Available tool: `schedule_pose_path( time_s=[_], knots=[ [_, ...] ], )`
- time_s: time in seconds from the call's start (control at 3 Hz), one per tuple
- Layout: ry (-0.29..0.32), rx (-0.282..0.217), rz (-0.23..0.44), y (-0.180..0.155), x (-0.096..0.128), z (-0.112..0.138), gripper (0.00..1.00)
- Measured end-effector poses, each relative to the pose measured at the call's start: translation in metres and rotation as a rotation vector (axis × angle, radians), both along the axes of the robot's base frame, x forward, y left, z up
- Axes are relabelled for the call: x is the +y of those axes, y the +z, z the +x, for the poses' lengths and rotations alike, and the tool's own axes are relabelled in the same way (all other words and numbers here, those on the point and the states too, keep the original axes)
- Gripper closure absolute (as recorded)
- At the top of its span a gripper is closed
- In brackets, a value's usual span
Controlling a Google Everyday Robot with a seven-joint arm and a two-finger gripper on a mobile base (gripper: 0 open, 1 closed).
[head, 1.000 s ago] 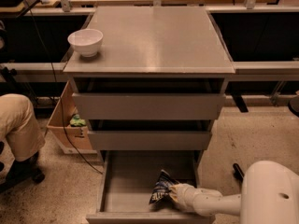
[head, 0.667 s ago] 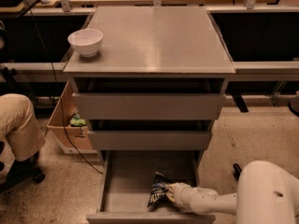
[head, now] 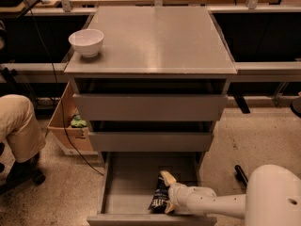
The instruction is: Place blue chip bag into bottom drawer
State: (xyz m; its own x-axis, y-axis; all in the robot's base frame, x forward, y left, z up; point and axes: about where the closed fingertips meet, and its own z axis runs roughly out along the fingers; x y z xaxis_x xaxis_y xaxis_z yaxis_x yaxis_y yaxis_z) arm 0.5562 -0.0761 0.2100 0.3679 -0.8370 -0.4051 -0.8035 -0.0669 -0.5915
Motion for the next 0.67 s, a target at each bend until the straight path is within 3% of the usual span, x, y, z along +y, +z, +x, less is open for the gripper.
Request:
schedule_pose_path(
  time_s=[0.67],
  knots=[
    [-0.001,0.005,0.043,0.071,-0.003,-0.014,0.0]
  ],
)
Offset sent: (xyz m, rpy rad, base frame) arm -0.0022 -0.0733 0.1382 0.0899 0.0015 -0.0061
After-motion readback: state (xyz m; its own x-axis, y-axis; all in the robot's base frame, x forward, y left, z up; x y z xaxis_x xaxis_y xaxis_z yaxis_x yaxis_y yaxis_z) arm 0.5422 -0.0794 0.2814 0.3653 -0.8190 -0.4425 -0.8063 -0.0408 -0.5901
